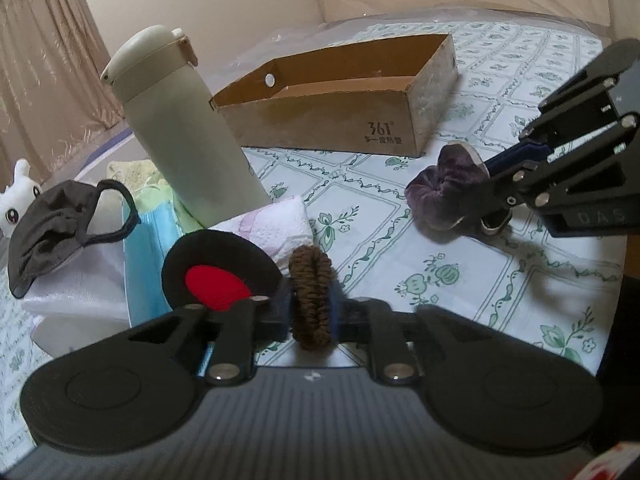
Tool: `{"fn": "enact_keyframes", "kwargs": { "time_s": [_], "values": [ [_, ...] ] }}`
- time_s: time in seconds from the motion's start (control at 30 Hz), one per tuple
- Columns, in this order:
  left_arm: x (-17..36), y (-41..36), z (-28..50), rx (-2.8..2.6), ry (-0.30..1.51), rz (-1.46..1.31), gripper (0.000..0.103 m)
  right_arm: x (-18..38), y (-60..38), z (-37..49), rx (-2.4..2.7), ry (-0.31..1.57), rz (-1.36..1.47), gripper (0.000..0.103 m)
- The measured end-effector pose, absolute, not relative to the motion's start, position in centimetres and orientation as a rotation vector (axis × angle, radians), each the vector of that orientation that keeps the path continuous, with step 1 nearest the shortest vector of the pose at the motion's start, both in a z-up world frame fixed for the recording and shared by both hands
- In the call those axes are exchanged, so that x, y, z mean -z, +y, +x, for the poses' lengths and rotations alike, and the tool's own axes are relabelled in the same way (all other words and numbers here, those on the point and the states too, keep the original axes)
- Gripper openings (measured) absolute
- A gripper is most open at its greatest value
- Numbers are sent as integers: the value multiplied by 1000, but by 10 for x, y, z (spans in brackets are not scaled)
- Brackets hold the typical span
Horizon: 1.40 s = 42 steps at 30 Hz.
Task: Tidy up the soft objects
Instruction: 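Carry both items to the cardboard box and open both tools to drop them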
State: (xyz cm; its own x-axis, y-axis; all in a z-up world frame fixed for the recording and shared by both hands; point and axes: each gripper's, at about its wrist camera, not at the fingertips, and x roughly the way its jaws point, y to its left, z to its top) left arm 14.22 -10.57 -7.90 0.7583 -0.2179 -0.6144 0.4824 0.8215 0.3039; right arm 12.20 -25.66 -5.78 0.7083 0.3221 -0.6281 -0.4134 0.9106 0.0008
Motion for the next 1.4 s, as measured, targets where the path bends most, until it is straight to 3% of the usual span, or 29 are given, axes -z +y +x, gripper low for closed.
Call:
{"fn": "enact_keyframes", "kwargs": {
  "time_s": [0.47,0.8,1.03,1.13,1.2,1.4],
  "values": [
    [36,-113,148,412,574,286,13,31,-278,124,-350,589,-97,13],
    [-6,-153,209,434,495,171,13,-5,-334,193,-198,510,40,14],
    [-6,-189,250,439,481,156,14,-8,-360,233,-139,512,71,14],
    [-3,-198,261,450,484,143,22,-5,-368,237,-127,518,85,14],
    [-1,-203,267,447,477,136,39,-3,-373,238,-123,522,95,14],
    [6,-201,269,444,485,131,39,4,-380,241,-115,538,117,14]
  ]
}}
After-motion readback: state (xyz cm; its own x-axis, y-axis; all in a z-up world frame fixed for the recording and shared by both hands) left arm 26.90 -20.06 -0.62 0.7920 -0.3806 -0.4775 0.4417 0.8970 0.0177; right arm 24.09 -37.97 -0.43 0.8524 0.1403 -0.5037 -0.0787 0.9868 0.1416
